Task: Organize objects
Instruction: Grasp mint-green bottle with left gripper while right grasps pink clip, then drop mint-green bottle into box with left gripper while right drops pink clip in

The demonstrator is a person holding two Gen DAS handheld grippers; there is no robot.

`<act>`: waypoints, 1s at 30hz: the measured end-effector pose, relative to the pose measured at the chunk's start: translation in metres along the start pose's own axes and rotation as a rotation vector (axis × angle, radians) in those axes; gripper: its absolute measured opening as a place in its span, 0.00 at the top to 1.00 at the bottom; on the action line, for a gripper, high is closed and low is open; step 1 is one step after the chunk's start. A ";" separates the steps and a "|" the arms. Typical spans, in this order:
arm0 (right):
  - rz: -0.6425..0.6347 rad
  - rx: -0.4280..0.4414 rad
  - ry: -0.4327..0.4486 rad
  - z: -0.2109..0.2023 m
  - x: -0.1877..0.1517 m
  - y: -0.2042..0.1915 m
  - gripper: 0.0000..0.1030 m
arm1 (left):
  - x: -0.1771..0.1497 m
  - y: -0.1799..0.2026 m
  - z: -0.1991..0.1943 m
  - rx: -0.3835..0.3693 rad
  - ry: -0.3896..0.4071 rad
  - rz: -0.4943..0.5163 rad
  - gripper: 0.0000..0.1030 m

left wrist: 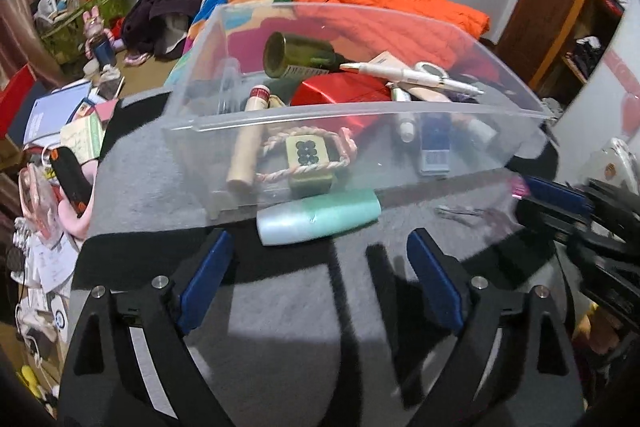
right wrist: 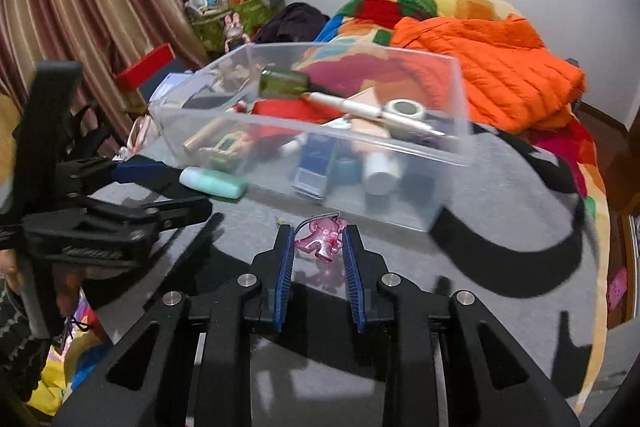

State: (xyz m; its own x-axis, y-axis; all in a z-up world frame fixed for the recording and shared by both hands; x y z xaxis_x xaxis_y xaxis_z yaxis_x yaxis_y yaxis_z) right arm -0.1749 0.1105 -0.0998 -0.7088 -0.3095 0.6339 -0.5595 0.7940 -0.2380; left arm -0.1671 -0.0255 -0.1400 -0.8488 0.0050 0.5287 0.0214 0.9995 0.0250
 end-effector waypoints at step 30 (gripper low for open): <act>0.027 0.102 0.044 -0.020 0.011 -0.012 0.78 | -0.018 0.014 -0.026 -0.031 0.065 -0.010 0.30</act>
State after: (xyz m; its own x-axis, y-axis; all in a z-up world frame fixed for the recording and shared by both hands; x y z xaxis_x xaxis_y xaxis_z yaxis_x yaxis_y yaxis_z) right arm -0.1668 0.1082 -0.0752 -0.7059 -0.2635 0.6575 -0.5830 0.7433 -0.3280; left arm -0.1378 -0.0127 -0.1273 -0.8127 -0.0086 0.5826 0.0300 0.9979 0.0566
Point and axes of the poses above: each gripper's, at about its wrist camera, not at the fingertips, and z roughly the way its jaws point, y to its right, x to its top, the point moved 10 cm from there along z, roughly the way its jaws point, and after that the axes turned 6 degrees about z, right-handed, at the moved point
